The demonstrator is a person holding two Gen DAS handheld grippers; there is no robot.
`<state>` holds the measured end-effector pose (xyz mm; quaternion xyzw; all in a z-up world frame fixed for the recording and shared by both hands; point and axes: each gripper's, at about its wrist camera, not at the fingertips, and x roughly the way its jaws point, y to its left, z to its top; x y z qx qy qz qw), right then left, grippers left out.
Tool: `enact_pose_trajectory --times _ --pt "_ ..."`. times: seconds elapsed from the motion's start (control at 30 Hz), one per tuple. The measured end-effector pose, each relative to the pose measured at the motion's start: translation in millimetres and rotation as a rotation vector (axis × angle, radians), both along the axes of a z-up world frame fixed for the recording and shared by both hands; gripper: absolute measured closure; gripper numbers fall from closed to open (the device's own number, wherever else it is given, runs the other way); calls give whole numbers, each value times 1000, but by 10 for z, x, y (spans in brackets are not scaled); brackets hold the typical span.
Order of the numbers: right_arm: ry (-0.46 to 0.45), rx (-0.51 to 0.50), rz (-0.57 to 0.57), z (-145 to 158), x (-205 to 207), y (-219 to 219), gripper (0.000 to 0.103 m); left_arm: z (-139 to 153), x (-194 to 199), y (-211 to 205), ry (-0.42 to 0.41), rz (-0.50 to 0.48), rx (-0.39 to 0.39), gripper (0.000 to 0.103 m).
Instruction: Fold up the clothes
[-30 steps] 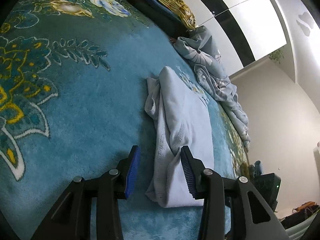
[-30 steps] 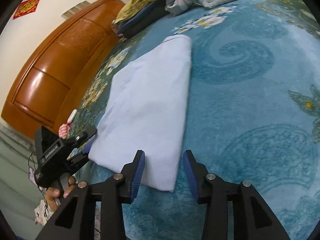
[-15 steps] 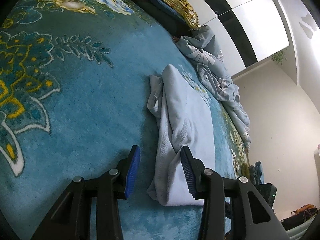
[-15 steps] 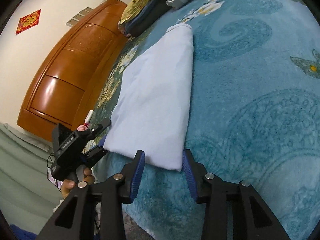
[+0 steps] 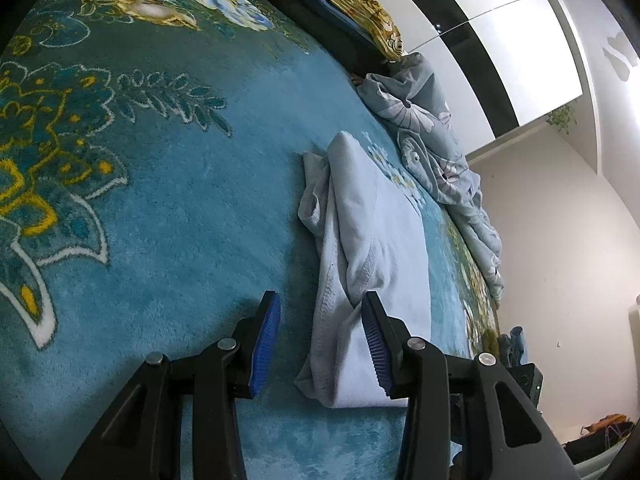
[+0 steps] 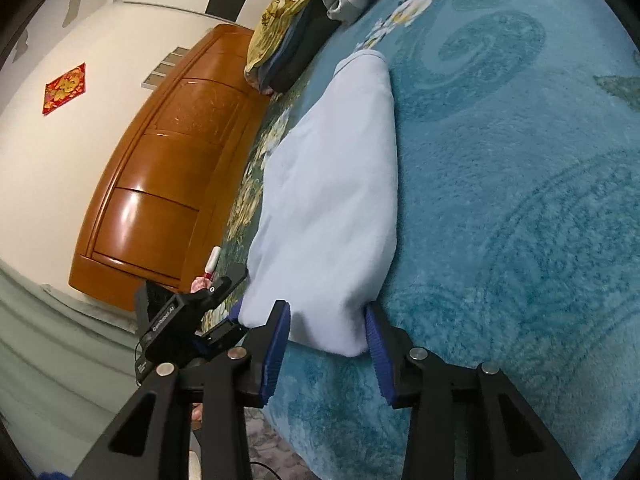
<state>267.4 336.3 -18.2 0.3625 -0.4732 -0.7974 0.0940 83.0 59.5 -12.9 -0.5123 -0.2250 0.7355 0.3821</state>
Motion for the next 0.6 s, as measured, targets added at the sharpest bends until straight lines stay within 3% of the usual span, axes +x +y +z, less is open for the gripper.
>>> enact_pose_trajectory --times 0.07,0.3,0.6 --pt "-4 -7 2 -24 -18 3 84 5 4 3 2 1 -3 60" --pt "3 -19 6 18 42 201 90 28 -4 -13 6 3 -22 60" --pt "-66 271 -86 469 359 1202 95 73 -11 109 23 -41 -23 60"
